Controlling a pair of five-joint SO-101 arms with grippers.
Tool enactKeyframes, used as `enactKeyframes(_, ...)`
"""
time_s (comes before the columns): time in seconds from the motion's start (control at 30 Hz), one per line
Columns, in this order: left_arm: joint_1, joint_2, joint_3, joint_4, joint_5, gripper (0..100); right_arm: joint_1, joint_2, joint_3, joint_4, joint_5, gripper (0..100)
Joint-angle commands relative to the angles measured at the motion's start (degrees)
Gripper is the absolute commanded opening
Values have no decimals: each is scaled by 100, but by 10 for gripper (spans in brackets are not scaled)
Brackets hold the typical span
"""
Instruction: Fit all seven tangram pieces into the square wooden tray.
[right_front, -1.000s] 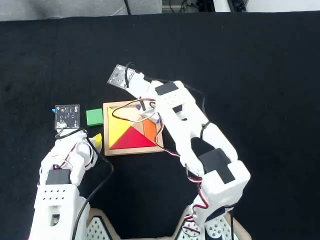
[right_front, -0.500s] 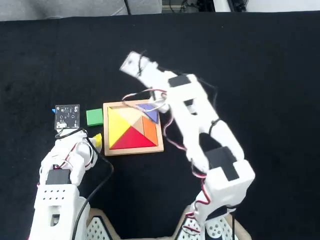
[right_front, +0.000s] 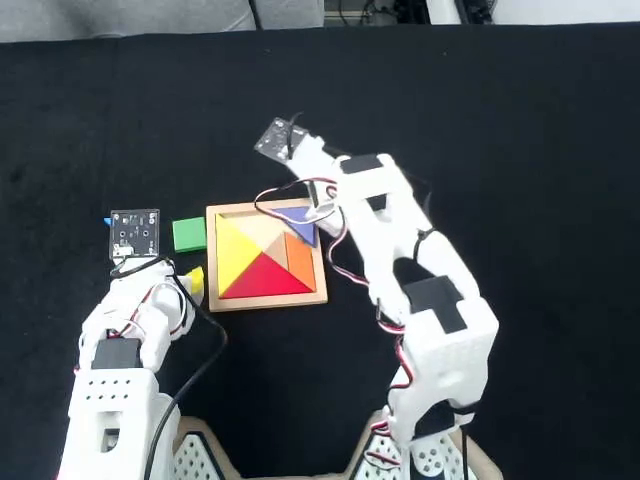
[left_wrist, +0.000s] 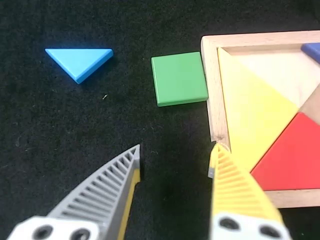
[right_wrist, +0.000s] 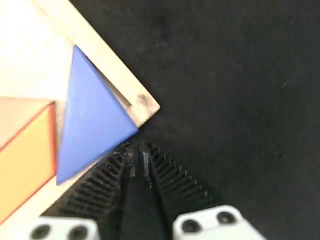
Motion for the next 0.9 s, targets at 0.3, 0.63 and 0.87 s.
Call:
enactKeyframes(0.3,75,-62,-57,-70,-44,223,-334,-268,-330,-88,-53,11)
enactKeyframes(0.63,75,-62,-57,-70,-44,223,-325,-57,-1367,-431,-738,11)
enactKeyframes(0.87,75,-62,-57,-70,-44,223,-484,1323,-2598,-325,-1196,11)
